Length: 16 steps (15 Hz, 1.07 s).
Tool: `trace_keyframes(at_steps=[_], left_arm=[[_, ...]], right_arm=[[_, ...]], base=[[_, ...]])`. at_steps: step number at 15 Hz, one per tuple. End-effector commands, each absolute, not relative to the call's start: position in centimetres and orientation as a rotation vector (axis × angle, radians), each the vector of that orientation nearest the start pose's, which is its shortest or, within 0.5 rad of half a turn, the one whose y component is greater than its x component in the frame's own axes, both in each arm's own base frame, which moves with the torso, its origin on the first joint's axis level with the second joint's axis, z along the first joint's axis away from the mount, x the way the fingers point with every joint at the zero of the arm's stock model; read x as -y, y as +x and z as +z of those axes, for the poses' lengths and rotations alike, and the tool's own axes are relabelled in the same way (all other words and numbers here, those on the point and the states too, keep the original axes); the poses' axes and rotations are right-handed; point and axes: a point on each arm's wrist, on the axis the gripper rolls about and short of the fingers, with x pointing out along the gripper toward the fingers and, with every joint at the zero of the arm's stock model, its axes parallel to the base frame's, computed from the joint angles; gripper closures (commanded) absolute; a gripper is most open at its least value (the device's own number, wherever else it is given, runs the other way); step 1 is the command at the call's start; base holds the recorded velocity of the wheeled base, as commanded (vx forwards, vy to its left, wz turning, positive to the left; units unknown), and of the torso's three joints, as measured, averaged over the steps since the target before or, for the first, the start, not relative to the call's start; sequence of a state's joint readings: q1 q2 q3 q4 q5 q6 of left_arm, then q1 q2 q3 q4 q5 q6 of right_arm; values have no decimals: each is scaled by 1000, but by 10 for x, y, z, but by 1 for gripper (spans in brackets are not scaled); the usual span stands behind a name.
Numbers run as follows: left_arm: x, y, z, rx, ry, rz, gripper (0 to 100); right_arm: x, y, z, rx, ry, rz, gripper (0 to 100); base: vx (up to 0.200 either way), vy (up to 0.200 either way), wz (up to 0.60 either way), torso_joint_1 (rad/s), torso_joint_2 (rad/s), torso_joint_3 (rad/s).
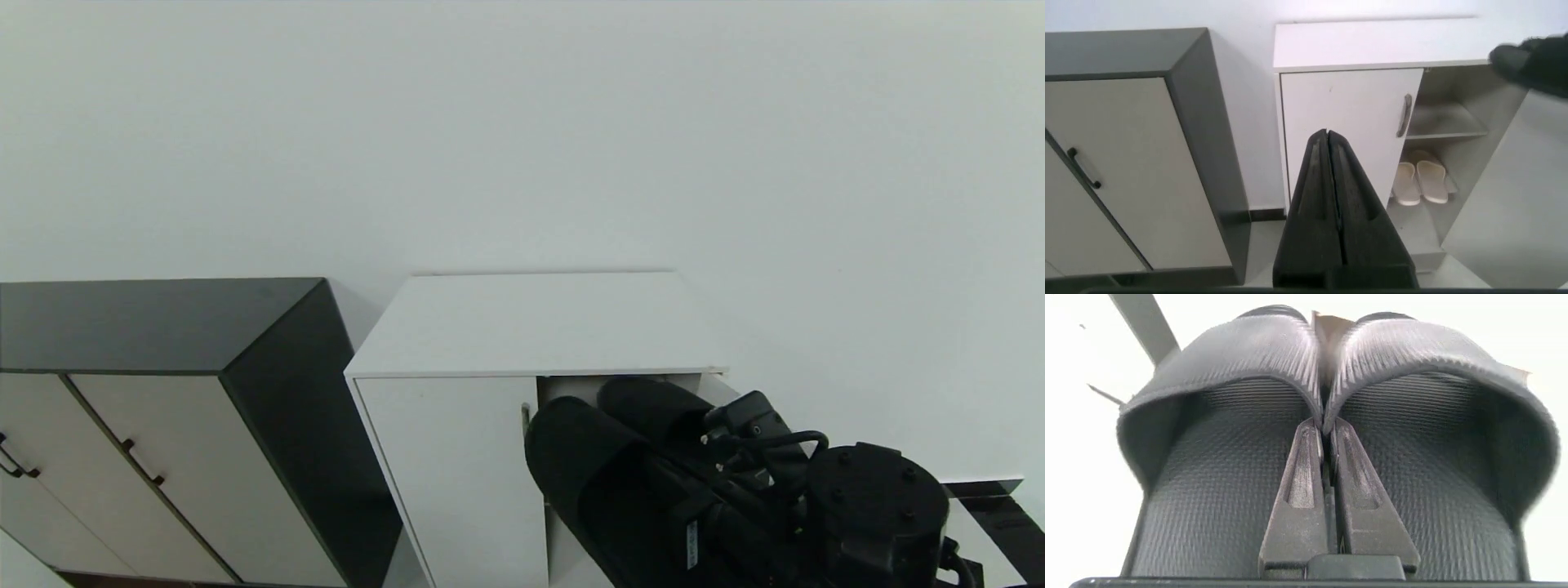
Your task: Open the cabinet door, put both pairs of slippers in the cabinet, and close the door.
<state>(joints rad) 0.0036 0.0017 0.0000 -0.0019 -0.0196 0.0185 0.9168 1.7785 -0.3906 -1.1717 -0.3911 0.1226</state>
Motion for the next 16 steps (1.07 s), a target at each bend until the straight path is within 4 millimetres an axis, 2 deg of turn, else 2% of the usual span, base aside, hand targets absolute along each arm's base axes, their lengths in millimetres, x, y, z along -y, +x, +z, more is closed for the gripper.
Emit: trace_keyframes(at_steps=[1,16], left_arm=[[1,-23,76,2,18,-15,100],[1,-23,76,2,18,-15,100]], right_arm=[[-206,169,115,-202,-9,509,100],[-209,174,97,-225,-29,503,100]], base=[[0,0,0,0,0,0],[0,0,0,0,0,0]])
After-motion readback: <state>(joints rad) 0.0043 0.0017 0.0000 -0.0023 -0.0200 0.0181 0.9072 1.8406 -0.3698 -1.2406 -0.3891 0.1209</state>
